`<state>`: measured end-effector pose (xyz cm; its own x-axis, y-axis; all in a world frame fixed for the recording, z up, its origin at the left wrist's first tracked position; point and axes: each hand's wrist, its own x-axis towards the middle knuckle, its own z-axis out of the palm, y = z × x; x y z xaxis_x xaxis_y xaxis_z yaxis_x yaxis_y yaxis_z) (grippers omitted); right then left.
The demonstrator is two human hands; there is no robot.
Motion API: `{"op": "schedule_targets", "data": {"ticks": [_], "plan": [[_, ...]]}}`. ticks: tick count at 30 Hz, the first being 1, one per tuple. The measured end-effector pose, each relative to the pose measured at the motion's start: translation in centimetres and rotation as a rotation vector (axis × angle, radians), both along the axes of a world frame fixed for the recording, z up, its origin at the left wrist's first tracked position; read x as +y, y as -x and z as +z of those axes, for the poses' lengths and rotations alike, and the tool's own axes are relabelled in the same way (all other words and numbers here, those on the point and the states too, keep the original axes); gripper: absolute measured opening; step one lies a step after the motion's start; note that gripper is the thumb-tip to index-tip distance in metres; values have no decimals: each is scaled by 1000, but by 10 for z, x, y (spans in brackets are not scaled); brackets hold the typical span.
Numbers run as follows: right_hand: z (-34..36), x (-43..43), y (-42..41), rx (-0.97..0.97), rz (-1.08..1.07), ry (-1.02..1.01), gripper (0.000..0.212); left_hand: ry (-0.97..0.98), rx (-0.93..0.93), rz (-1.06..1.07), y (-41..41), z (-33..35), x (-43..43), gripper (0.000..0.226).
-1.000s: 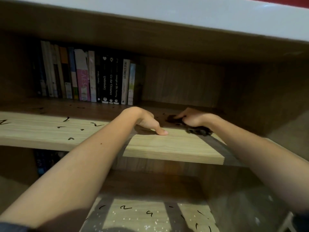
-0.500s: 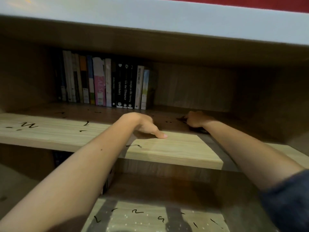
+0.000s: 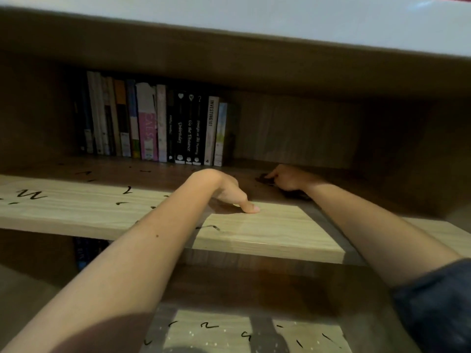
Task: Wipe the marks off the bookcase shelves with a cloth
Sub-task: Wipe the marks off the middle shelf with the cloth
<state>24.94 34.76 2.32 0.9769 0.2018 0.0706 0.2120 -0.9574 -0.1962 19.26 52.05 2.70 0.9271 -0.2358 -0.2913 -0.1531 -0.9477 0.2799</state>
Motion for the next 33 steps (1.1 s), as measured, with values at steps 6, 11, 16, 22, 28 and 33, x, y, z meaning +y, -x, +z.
{"op": "schedule_targets", "data": {"ticks": [6, 11, 16, 22, 28, 33], "plan": [[5, -8, 22, 59, 76, 36, 39, -14, -25, -15, -1, -1, 1, 83], [0, 7, 11, -9, 26, 39, 42, -21, -32, -15, 2, 1, 1, 86], [6, 9, 25, 123, 122, 27, 40, -33, -24, -25, 2, 3, 0, 83], [1, 11, 19, 24, 20, 19, 40, -11, -28, -3, 4, 0, 1, 87], [6, -6, 36, 88, -2, -30, 36, -1, 2, -27, 6, 1, 1, 81], [1, 19, -23, 51, -65, -42, 36, 13, -16, -17, 9, 2, 1, 83]]}}
